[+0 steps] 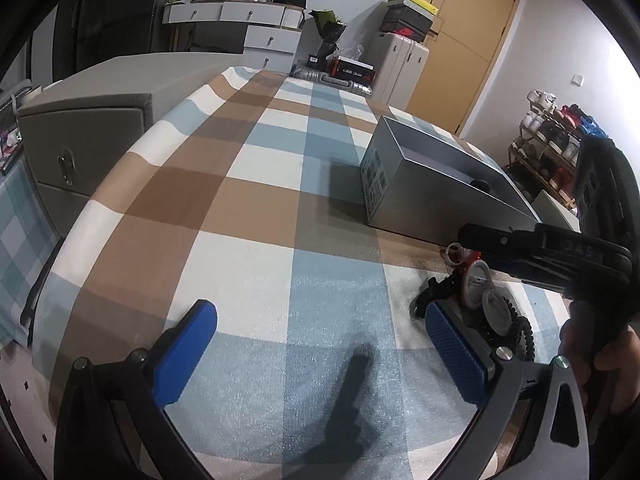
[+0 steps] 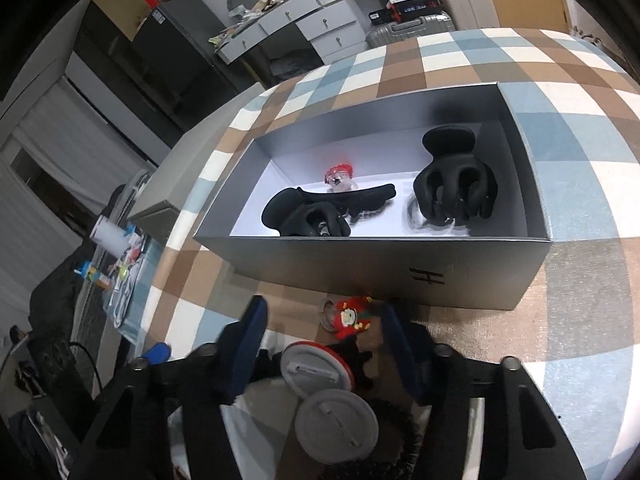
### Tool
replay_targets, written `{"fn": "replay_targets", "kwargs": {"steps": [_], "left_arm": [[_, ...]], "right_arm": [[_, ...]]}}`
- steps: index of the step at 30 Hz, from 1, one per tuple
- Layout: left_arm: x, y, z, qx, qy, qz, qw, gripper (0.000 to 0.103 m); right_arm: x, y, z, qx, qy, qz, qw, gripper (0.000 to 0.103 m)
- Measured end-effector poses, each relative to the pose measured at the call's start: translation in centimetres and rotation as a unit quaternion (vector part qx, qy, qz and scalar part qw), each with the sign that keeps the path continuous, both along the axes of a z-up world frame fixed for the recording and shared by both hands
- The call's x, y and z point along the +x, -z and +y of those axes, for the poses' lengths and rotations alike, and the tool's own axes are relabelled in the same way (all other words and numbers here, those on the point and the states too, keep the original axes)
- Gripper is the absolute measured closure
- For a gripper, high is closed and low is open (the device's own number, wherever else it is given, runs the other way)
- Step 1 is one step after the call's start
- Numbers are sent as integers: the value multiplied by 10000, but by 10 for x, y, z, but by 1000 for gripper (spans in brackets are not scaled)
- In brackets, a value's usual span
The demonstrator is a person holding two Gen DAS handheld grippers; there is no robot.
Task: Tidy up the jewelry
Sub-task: 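Grasp a second small red charm with the right gripper, then lift the red charm with the right gripper while the left gripper approaches the bead bracelets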
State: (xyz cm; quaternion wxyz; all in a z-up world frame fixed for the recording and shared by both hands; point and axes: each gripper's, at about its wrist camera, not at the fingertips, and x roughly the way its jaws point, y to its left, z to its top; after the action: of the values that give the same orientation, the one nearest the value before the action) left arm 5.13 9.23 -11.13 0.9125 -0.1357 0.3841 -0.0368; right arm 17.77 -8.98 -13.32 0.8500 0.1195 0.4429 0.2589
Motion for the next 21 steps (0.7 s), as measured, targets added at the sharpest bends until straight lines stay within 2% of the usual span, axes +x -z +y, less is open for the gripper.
{"fn": "replay_targets", "kwargs": {"steps": [2, 4, 7, 21], "left_arm": [[0, -1, 0, -37, 33, -3, 10000, 2], [0, -1, 0, -21, 40, -18, 10000, 2], [1, -1, 0, -35, 61, -4, 10000, 2], [2, -6, -11, 66, 145, 63, 9999, 2]], "right_arm": [[1, 1, 0, -37, 38, 5, 10000, 62], [0, 1, 1, -125, 77, -34, 9999, 75], [-1, 1, 0, -157, 96, -102, 9998, 86], [-28, -19, -30, 445, 89, -650, 9968, 90]]}}
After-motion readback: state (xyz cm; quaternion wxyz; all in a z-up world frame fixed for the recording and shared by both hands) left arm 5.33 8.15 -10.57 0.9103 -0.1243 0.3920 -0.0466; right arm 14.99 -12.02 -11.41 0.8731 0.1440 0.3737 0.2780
